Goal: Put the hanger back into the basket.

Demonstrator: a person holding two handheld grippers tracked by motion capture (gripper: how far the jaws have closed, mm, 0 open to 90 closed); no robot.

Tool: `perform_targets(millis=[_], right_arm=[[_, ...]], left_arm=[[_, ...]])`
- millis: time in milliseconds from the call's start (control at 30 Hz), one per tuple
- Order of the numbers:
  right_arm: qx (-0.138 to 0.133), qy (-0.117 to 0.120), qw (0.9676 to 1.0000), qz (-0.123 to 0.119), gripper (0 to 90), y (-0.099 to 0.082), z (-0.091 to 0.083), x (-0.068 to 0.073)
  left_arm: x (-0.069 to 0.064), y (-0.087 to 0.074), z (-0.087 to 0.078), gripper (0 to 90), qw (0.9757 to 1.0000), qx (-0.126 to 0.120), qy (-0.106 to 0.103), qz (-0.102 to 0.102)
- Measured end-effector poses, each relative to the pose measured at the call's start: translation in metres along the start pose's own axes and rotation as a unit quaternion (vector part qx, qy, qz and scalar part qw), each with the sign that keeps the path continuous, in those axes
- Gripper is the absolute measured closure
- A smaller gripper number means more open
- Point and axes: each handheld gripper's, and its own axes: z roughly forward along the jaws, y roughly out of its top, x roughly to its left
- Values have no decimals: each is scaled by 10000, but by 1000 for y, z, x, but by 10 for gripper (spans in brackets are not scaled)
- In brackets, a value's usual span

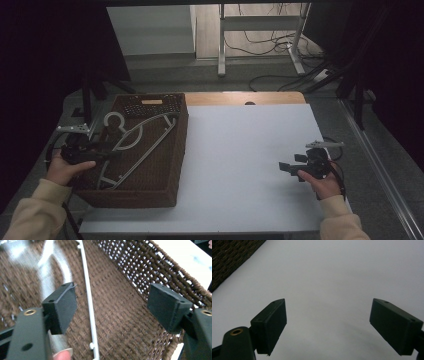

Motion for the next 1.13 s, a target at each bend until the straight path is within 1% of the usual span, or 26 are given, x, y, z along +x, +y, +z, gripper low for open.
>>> perform_targets(millis=[67, 167, 267, 300, 367, 400, 533, 633, 700, 767, 800, 867, 900, 967, 1133], right_arm=[[-10, 0, 10000, 4, 141, 0, 0, 0], [-17, 6, 10000, 6, 141, 0, -1, 0], [-33, 5, 10000, 0, 141, 0, -2, 0], [-53, 9, 10000, 2, 141, 0, -2, 0], [-77, 15, 10000, -19, 141, 0, -2, 0], [-94, 14, 10000, -19, 140, 1, -2, 1], [-159, 39, 9998, -69, 138, 1, -4, 2], [-234, 44, 9996, -151, 137, 2, -5, 5], [-260, 31, 9995, -202, 137, 3, -6, 7], [-288, 44, 9993, -250, 136, 4, -7, 9], [-284, 56, 9992, -287, 134, 4, -7, 10], [-301, 68, 9990, -330, 129, 5, -8, 11], [-314, 72, 9988, -359, 127, 5, -8, 12], [-319, 61, 9987, -388, 127, 6, -8, 13], [-444, 3, 9979, -468, 122, 7, -10, 14]], left_arm=[[-8, 5, 0, 214, 9999, -72, 44, 78], [-21, 11, 0, 197, 9995, -155, 126, 257], [-40, 19, 0, 191, 9984, -286, 283, 406], [-44, 20, 0, 190, 9981, -295, 331, 437], [-56, 24, 2, 185, 9978, -317, 396, 429], [-63, 26, 4, 183, 9974, -338, 478, 419], [-85, 28, 15, 184, 9954, -334, 770, 466], [-95, 27, 25, 184, 9948, -363, 841, 445], [-103, 26, 33, 185, 9951, -340, 817, 431], [-109, 25, 40, 185, 9957, -337, 733, 456], [-113, 24, 44, 184, 9959, -316, 691, 483], [-121, 23, 51, 172, 9953, -252, 694, 621], [-123, 22, 54, 165, 9952, -240, 694, 653], [-127, 21, 57, 158, 9952, -240, 663, 678], [-128, 20, 61, 152, 9947, -210, 713, 713]])
